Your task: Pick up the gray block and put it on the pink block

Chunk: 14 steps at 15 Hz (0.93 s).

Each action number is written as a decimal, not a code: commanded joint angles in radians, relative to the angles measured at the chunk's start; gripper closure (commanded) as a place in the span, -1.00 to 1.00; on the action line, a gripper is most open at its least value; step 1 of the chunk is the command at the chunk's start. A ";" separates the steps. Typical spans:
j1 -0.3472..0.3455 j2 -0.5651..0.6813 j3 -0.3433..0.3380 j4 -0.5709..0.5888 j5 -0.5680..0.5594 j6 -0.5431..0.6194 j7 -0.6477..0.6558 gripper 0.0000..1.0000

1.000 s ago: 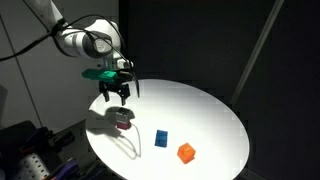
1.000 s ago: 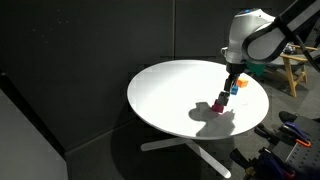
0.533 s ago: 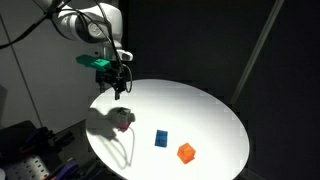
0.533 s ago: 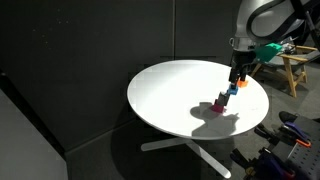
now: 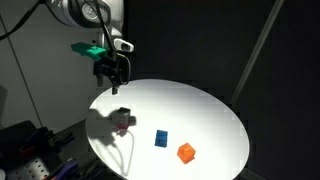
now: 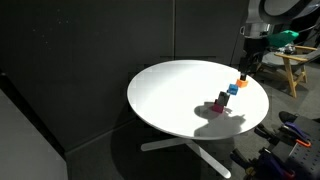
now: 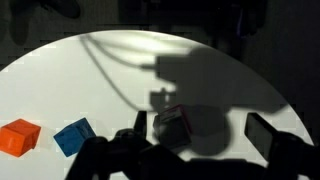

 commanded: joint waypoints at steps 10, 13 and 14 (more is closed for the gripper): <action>-0.012 -0.242 -0.035 -0.001 0.024 -0.130 -0.048 -1.00; -0.003 -0.283 -0.042 0.002 0.044 -0.137 -0.069 -1.00; -0.001 -0.298 -0.043 0.000 0.052 -0.138 -0.076 -1.00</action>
